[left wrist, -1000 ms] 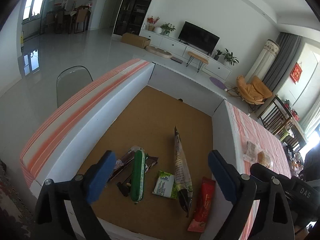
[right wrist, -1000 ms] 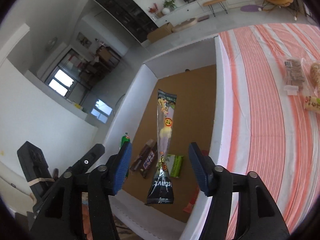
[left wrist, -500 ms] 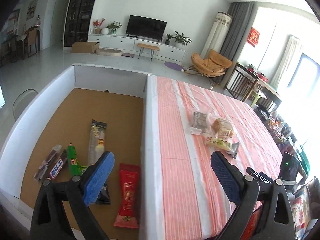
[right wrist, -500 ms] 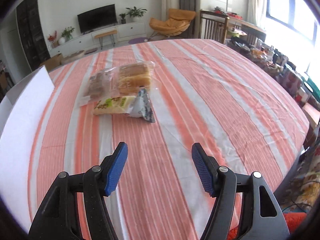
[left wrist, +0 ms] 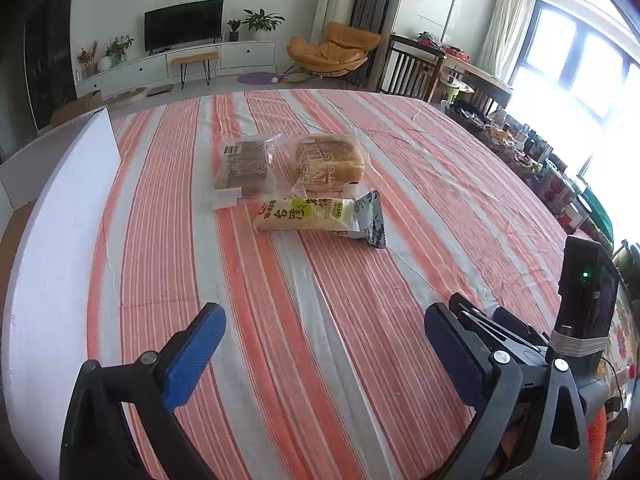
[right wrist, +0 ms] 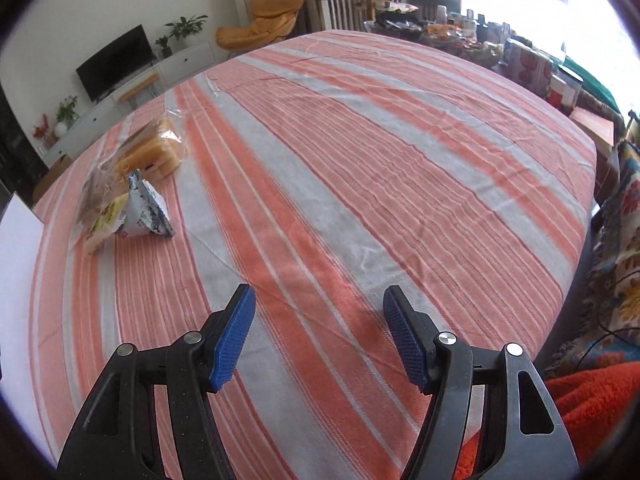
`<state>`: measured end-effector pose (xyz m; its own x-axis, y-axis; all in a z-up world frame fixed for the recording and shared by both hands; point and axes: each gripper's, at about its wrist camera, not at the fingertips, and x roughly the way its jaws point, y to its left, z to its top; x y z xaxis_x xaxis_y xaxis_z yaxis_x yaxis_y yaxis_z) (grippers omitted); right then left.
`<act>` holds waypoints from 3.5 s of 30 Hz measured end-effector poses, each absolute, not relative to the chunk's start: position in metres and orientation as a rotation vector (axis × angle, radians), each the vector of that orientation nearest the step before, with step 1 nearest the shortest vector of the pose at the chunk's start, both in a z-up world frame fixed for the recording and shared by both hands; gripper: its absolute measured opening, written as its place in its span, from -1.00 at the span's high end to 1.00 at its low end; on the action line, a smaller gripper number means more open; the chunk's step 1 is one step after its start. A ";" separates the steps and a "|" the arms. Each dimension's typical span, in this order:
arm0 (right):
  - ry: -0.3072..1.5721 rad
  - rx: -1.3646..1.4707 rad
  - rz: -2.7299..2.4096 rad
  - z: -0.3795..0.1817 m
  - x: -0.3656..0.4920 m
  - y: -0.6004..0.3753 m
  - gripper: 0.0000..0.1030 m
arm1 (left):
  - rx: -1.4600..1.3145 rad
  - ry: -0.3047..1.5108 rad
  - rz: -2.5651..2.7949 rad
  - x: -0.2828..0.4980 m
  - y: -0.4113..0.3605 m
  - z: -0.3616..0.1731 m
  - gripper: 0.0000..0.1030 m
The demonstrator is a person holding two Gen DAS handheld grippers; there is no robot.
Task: Organize snacks
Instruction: 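Open both tools over the box and withdraw them to the table, then move the left tool toward the yellow-green Taiwanese cake bar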
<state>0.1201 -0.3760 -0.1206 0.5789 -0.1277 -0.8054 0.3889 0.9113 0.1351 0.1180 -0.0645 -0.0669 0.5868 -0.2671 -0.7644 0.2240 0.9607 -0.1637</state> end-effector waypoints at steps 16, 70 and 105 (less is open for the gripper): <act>0.949 0.196 -0.341 -0.126 0.125 -0.357 -0.62 | -0.002 0.939 -0.107 0.145 -0.033 -0.145 -0.99; 0.948 0.187 -0.294 -0.125 0.125 -0.347 -0.75 | -0.236 1.105 -0.111 0.202 -0.012 -0.108 -0.86; 0.911 0.211 -0.380 -0.128 0.234 -0.422 -0.96 | 0.021 0.951 -0.056 0.221 -0.009 -0.143 -1.00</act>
<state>0.2340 -0.4217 -0.1275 0.5532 -0.2304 -0.8005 0.4065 0.9135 0.0180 0.2210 -0.0090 -0.1428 0.5794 -0.0382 -0.8142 0.0570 0.9984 -0.0063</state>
